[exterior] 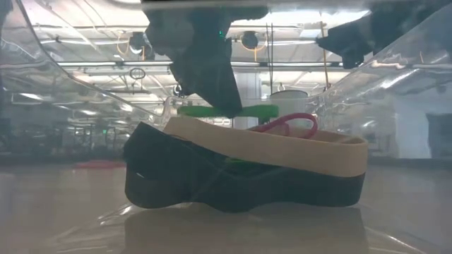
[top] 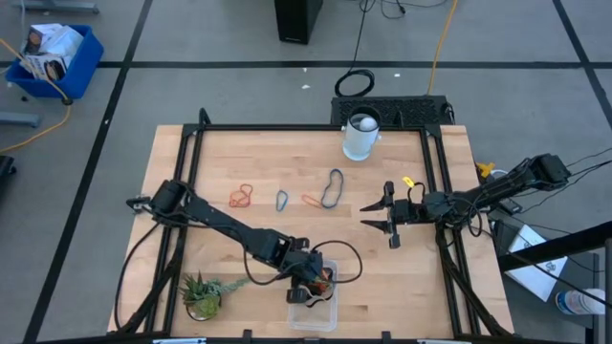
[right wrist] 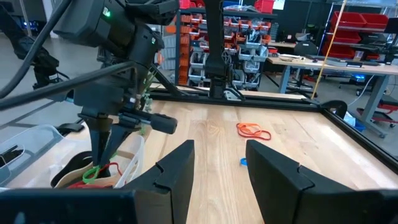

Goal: Pick and place rubber bands into bin
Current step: Put the green rubber band into the transparent bin

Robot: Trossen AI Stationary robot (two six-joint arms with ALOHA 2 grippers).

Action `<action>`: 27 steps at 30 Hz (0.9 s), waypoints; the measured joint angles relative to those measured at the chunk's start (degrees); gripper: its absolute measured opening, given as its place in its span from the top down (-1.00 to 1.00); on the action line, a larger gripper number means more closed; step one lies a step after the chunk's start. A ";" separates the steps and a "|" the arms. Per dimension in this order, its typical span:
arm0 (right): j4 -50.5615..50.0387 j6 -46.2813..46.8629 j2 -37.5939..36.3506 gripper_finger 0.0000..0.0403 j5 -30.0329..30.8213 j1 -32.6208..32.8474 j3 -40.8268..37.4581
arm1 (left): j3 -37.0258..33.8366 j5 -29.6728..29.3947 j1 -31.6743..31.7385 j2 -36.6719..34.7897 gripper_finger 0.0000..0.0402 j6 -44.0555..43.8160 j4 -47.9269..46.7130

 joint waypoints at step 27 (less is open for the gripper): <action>-0.02 -2.19 0.00 0.31 2.56 -0.02 0.00 | 0.00 1.80 0.50 -13.27 -0.06 9.33 0.33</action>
